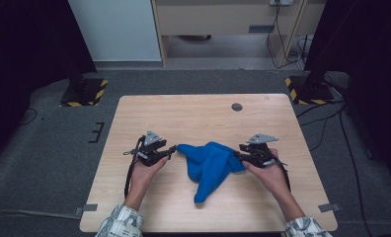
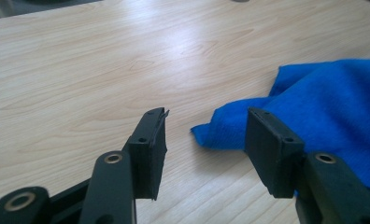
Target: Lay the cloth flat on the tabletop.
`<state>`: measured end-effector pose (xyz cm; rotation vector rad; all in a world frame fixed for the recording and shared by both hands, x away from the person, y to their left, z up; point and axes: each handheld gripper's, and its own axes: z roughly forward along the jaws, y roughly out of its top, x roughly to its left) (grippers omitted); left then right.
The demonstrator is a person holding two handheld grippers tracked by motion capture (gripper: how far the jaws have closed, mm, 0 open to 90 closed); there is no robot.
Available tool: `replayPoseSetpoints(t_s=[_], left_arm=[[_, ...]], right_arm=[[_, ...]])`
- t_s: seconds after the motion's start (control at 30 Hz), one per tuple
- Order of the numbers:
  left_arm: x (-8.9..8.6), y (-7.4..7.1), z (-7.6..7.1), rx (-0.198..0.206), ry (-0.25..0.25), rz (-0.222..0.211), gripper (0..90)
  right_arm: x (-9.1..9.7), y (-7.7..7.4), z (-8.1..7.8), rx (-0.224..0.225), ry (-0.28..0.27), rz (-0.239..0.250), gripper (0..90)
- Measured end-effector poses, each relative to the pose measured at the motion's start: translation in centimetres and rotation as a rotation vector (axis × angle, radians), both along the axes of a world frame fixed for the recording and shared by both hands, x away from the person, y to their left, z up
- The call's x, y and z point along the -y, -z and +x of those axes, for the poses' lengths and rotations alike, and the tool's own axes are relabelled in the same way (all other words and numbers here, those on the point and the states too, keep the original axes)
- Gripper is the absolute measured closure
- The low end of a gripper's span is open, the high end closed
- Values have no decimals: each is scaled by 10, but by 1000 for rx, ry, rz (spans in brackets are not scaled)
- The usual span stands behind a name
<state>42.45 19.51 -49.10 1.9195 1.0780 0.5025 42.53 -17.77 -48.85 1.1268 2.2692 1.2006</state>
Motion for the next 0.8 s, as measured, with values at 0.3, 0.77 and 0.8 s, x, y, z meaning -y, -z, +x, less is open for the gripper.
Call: replayPoseSetpoints(t_s=[0.3, 0.77, 0.8], left_arm=[[9, 4, 1, -7, 21, 13, 466], [26, 11, 1, -24, 33, 61, 443], [27, 11, 0, -22, 36, 65, 439]], right_arm=[[-30, -2, 27, 2, 14, -3, 695], [-62, 36, 1, -77, -128, -109, 594], [-61, 32, 2, -73, -119, -87, 555]])
